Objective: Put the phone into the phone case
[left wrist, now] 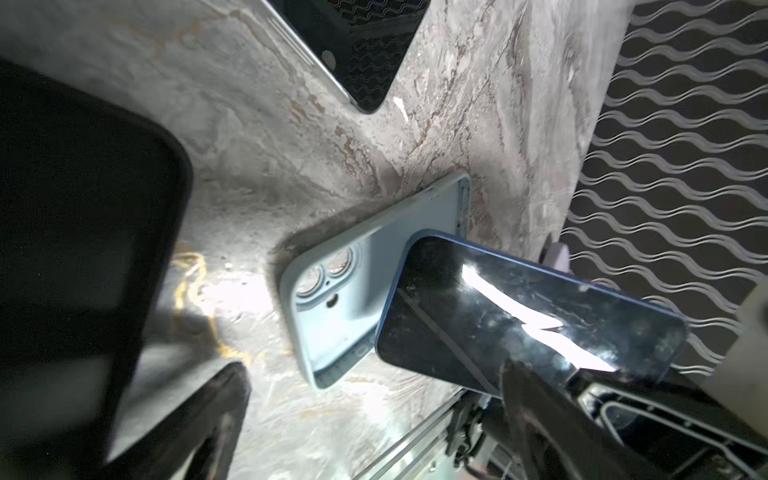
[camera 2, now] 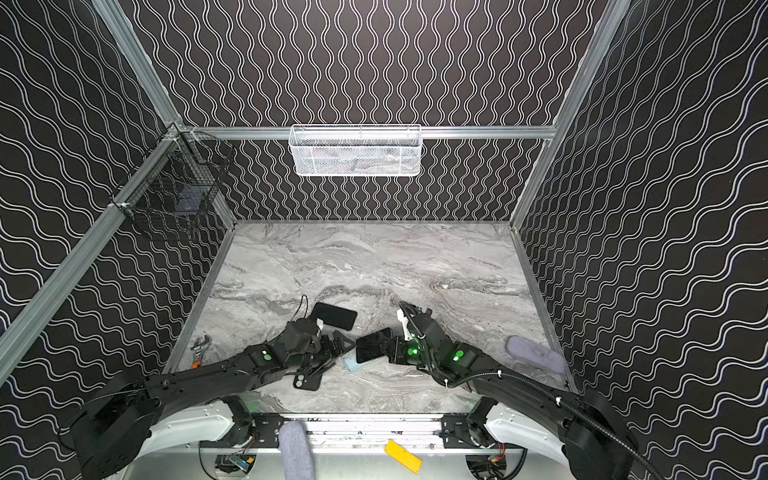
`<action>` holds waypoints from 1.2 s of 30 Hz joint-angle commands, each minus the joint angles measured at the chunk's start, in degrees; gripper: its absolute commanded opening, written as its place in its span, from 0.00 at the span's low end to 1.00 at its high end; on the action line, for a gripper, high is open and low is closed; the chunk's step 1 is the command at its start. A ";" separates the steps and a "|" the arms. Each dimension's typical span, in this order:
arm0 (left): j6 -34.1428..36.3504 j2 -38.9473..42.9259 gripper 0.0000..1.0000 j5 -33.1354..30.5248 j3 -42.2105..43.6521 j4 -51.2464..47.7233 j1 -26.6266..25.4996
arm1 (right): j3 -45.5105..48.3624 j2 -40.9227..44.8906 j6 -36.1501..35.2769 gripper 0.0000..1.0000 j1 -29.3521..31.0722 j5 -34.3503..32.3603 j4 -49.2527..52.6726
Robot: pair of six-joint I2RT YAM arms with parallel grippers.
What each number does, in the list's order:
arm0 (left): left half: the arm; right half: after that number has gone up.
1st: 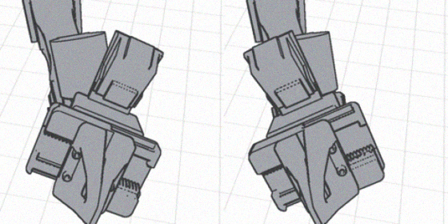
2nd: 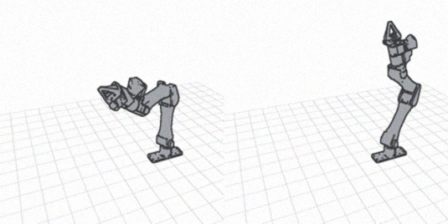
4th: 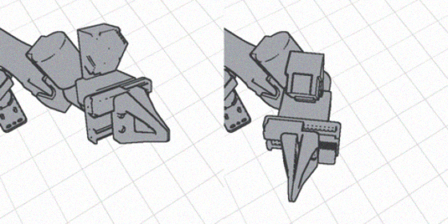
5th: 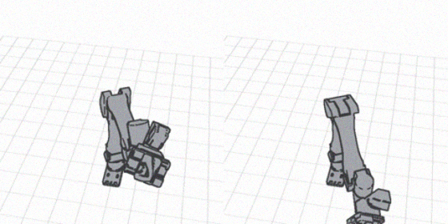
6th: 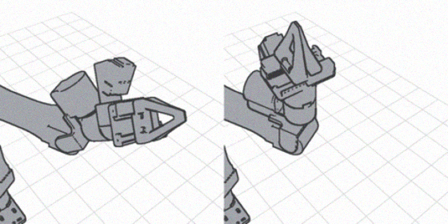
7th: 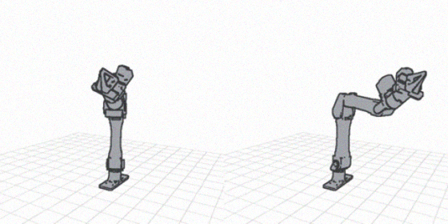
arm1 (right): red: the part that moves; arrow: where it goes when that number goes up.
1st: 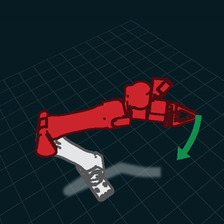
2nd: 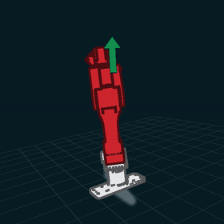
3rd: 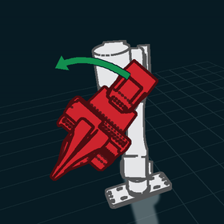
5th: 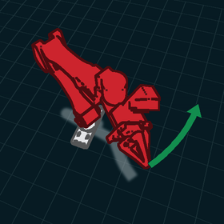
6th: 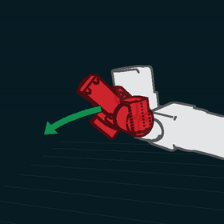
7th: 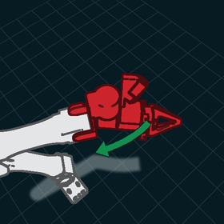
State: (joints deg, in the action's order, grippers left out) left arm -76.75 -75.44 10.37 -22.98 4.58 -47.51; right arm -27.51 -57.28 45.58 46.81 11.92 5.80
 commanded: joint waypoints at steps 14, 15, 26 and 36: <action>0.31 -7.13 0.98 -6.39 -4.05 3.95 -1.76 | 0.68 7.60 -3.91 0.00 -5.50 1.98 7.93; 1.04 -6.89 0.98 -6.77 -4.36 3.69 -1.76 | 0.73 7.38 -4.22 0.00 -5.59 2.33 7.82; 1.61 -13.00 0.98 -4.67 -6.82 10.71 -1.72 | -2.35 4.48 -6.64 0.00 -6.88 5.39 7.72; 8.96 1.15 0.98 -12.95 -13.22 -14.15 -1.73 | -2.02 4.94 -7.09 0.00 -9.27 6.97 7.54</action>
State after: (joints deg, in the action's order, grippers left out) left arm -70.54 -75.31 0.05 -35.03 -0.23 -49.25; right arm -29.36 -52.07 39.22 37.78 17.65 15.18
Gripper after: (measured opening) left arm 0.984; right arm 0.108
